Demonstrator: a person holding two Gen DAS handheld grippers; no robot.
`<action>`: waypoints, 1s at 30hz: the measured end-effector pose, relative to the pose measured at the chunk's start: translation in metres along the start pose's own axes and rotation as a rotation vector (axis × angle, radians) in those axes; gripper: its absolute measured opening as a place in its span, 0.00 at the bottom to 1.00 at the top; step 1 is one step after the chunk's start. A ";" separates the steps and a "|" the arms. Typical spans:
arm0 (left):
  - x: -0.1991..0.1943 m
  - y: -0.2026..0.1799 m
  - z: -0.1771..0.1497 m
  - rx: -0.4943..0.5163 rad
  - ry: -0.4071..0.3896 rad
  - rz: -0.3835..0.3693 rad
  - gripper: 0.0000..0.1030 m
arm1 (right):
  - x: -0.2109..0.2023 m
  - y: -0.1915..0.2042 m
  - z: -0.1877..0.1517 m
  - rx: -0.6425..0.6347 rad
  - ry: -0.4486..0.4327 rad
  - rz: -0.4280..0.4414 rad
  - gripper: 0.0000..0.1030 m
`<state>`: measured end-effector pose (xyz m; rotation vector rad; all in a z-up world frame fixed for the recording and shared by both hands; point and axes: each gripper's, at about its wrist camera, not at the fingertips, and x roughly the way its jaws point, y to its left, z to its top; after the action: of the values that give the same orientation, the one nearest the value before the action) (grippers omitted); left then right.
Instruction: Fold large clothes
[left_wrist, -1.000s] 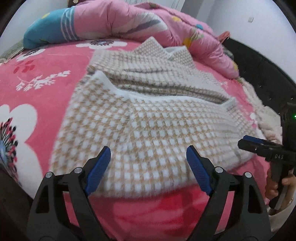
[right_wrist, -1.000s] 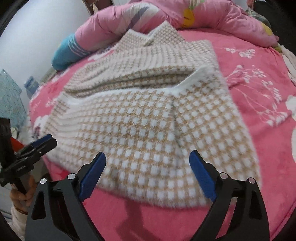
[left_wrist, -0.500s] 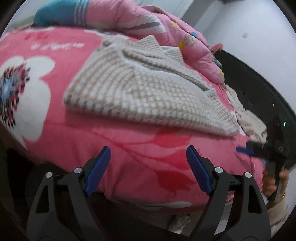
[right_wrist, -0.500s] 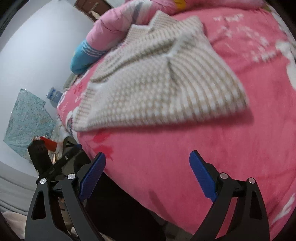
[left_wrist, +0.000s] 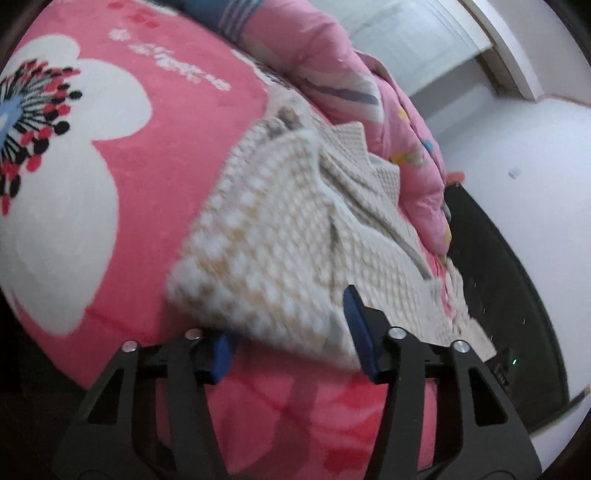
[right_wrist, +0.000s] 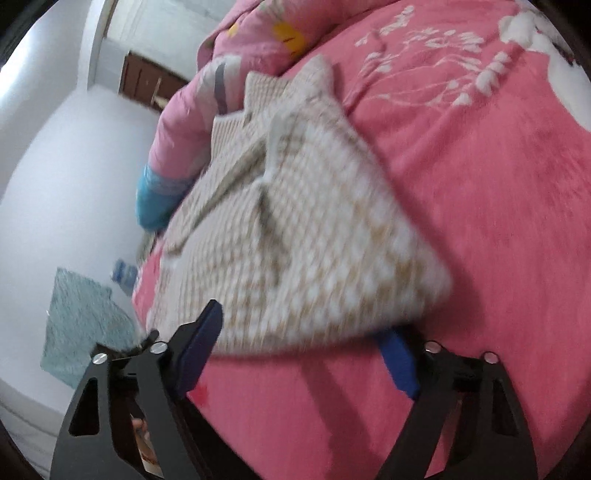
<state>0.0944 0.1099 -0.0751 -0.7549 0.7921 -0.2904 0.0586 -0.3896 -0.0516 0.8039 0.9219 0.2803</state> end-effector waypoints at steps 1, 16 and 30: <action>0.001 0.001 0.002 -0.003 -0.005 0.006 0.43 | 0.003 -0.003 0.003 0.011 -0.014 0.010 0.68; -0.011 -0.077 0.013 0.367 -0.093 0.315 0.10 | -0.032 0.023 0.021 -0.073 -0.145 -0.021 0.10; -0.078 -0.074 -0.033 0.340 0.008 0.197 0.12 | -0.099 0.030 -0.020 -0.171 -0.065 -0.068 0.11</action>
<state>0.0196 0.0804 0.0040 -0.3538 0.7931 -0.2424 -0.0125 -0.4123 0.0228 0.6194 0.8499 0.2688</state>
